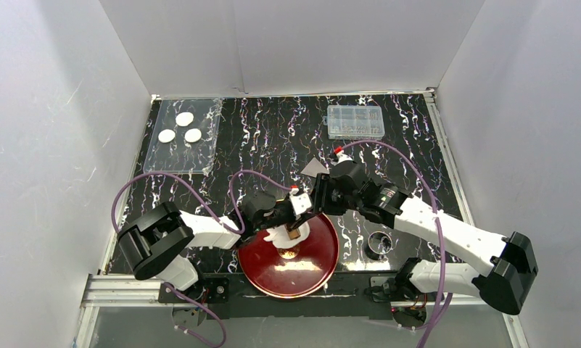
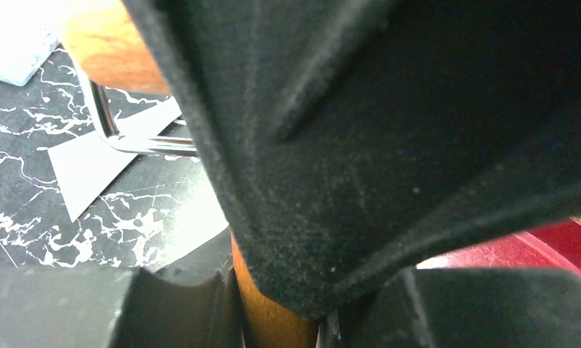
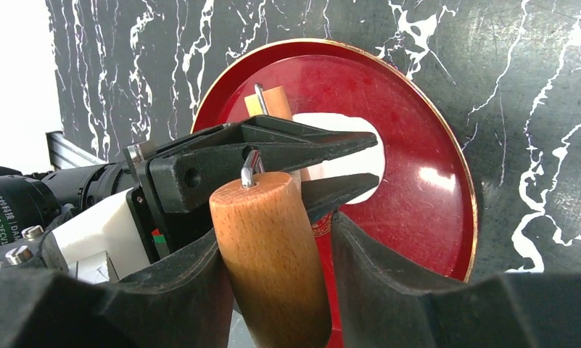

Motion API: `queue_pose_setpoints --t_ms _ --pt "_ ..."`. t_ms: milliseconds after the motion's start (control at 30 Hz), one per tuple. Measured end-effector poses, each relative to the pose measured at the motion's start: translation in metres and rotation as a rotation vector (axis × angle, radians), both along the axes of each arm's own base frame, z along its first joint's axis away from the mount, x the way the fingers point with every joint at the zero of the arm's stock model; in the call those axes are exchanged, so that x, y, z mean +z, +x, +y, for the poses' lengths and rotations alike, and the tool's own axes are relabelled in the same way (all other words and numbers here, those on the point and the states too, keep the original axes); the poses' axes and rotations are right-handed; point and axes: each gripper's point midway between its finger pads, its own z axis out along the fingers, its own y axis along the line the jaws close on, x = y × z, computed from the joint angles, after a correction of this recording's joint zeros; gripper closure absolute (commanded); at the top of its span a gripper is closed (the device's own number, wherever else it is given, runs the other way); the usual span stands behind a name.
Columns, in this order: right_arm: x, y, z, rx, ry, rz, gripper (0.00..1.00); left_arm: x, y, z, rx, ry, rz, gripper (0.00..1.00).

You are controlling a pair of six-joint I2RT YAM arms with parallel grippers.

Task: Roll out the dumpling wrappers from the dough
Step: Flatten out the dough on the work surface.

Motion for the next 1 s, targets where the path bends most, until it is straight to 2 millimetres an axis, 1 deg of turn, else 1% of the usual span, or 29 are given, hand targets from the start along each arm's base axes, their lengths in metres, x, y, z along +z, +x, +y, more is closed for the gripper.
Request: queue_pose_setpoints --t_ms 33,67,133,200,300,467,533,567,633,700,767,900,967,1000 --pt "-0.001 0.0 0.001 0.01 0.005 0.01 0.5 -0.001 0.001 0.0 0.004 0.003 0.001 1.0" --pt "-0.003 0.0 0.001 0.023 0.004 0.016 0.58 -0.002 0.001 0.0 0.004 0.006 0.002 1.0" --pt "-0.004 -0.001 0.004 0.053 0.008 0.023 0.76 -0.006 0.001 0.002 0.005 0.021 -0.001 1.0" --pt "-0.007 -0.002 0.006 0.085 0.002 0.02 0.97 -0.01 0.001 0.004 0.006 0.043 0.002 1.0" --pt "-0.013 -0.002 0.006 0.11 -0.011 0.035 0.99 -0.015 0.003 0.007 0.015 0.064 0.004 1.0" --pt "-0.013 -0.003 0.006 0.127 -0.009 0.037 0.99 -0.016 0.001 0.007 0.008 0.065 0.011 1.0" --pt "-0.011 -0.003 0.005 0.127 -0.006 0.031 0.99 -0.013 0.001 0.004 -0.001 0.058 0.013 0.74" --pt "-0.009 -0.003 0.004 0.125 -0.005 0.024 0.99 -0.011 0.0 0.003 -0.007 0.054 0.014 0.67" --pt "-0.006 -0.003 0.001 0.12 -0.002 0.015 0.99 -0.008 0.0 -0.001 -0.019 0.052 0.014 0.54" --pt "-0.004 -0.007 -0.002 0.129 -0.001 0.021 0.99 -0.001 0.0 -0.007 -0.041 0.044 0.016 0.42" --pt "-0.002 -0.011 -0.006 0.133 -0.005 0.026 0.99 0.003 0.0 -0.01 -0.056 0.046 0.02 0.36" --pt "0.001 -0.015 -0.011 0.136 -0.004 0.021 0.99 0.006 -0.003 -0.015 -0.086 0.06 0.048 0.34" --pt "0.001 -0.016 -0.012 0.134 0.001 0.024 0.99 0.005 -0.006 -0.015 -0.104 0.069 0.066 0.37" --pt "0.0 -0.017 -0.012 0.132 0.006 0.027 0.99 0.004 -0.009 -0.015 -0.112 0.074 0.077 0.39"
